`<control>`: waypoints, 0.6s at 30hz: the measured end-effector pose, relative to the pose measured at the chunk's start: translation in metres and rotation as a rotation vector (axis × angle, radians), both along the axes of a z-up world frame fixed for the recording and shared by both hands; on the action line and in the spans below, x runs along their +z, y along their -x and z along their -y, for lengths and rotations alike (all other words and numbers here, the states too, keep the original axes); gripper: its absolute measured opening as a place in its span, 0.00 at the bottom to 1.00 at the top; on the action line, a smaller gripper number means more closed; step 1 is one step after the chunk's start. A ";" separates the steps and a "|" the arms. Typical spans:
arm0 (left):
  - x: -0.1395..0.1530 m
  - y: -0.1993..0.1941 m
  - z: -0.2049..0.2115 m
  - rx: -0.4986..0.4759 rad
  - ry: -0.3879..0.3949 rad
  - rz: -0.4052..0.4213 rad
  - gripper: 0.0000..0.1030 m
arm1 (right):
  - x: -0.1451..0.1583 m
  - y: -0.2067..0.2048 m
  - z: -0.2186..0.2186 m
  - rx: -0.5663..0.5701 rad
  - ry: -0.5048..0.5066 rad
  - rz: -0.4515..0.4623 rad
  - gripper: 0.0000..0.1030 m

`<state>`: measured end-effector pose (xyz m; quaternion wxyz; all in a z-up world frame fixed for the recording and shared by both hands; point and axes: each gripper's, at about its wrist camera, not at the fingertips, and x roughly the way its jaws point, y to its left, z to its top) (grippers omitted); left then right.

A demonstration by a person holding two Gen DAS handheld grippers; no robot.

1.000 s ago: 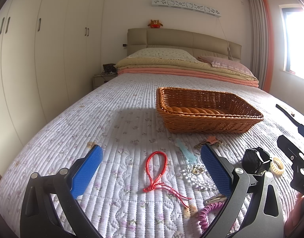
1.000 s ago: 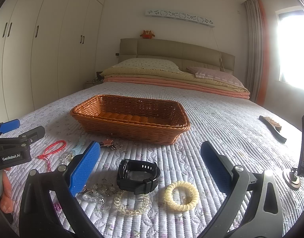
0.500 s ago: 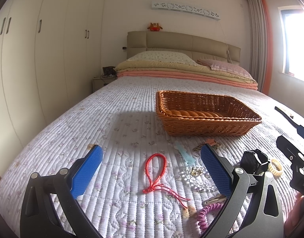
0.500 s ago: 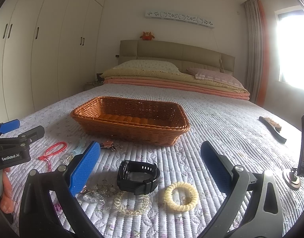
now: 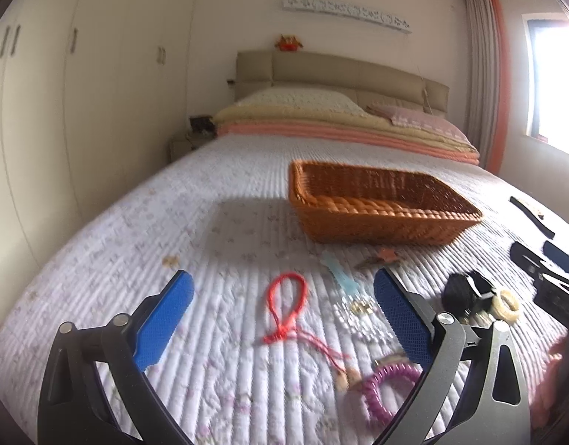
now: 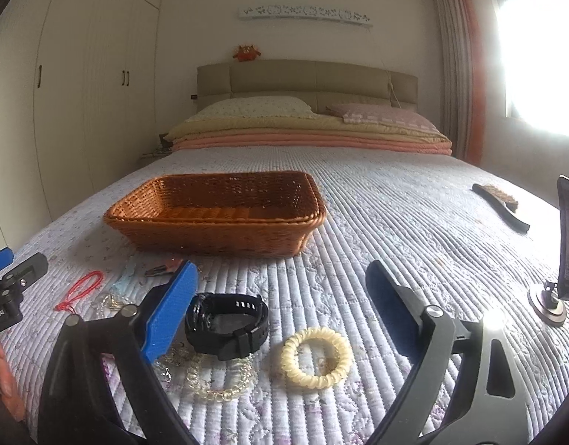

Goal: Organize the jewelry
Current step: 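Grasp the purple coil hair tie with the left tool while the right grasps the cream coil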

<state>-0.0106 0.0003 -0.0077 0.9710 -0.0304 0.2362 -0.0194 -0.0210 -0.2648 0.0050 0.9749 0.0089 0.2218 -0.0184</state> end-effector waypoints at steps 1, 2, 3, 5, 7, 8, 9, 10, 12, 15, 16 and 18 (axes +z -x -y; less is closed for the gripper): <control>-0.001 0.003 -0.001 -0.019 0.010 -0.030 0.85 | -0.002 -0.002 0.005 0.006 -0.012 -0.025 0.70; -0.003 0.006 -0.002 -0.029 0.011 -0.050 0.82 | -0.003 -0.003 0.011 0.009 -0.024 -0.045 0.68; -0.005 0.009 -0.003 -0.041 0.012 -0.078 0.82 | -0.004 -0.002 0.011 0.009 -0.027 -0.051 0.64; -0.009 0.013 -0.005 -0.079 0.029 -0.148 0.80 | -0.007 -0.005 0.025 0.013 -0.060 -0.095 0.56; -0.013 0.020 -0.009 -0.130 0.070 -0.204 0.76 | -0.008 -0.007 0.036 0.024 -0.096 -0.129 0.44; -0.014 0.022 -0.010 -0.144 0.080 -0.219 0.73 | -0.008 -0.008 0.042 0.033 -0.117 -0.148 0.41; -0.014 0.024 -0.011 -0.159 0.085 -0.233 0.72 | -0.008 -0.009 0.048 0.057 -0.141 -0.175 0.38; -0.013 0.026 -0.011 -0.179 0.090 -0.247 0.71 | -0.008 -0.010 0.044 0.063 -0.145 -0.186 0.36; -0.013 0.026 -0.008 -0.215 0.103 -0.269 0.62 | -0.008 -0.011 0.045 0.066 -0.141 -0.204 0.36; -0.016 0.019 -0.003 -0.242 0.126 -0.338 0.47 | -0.002 -0.012 0.052 0.094 -0.117 -0.223 0.35; -0.018 0.018 0.000 -0.245 0.122 -0.352 0.47 | -0.001 -0.012 0.051 0.093 -0.104 -0.226 0.35; -0.022 0.018 0.007 -0.254 0.103 -0.363 0.41 | -0.004 -0.010 0.049 0.093 -0.075 -0.236 0.34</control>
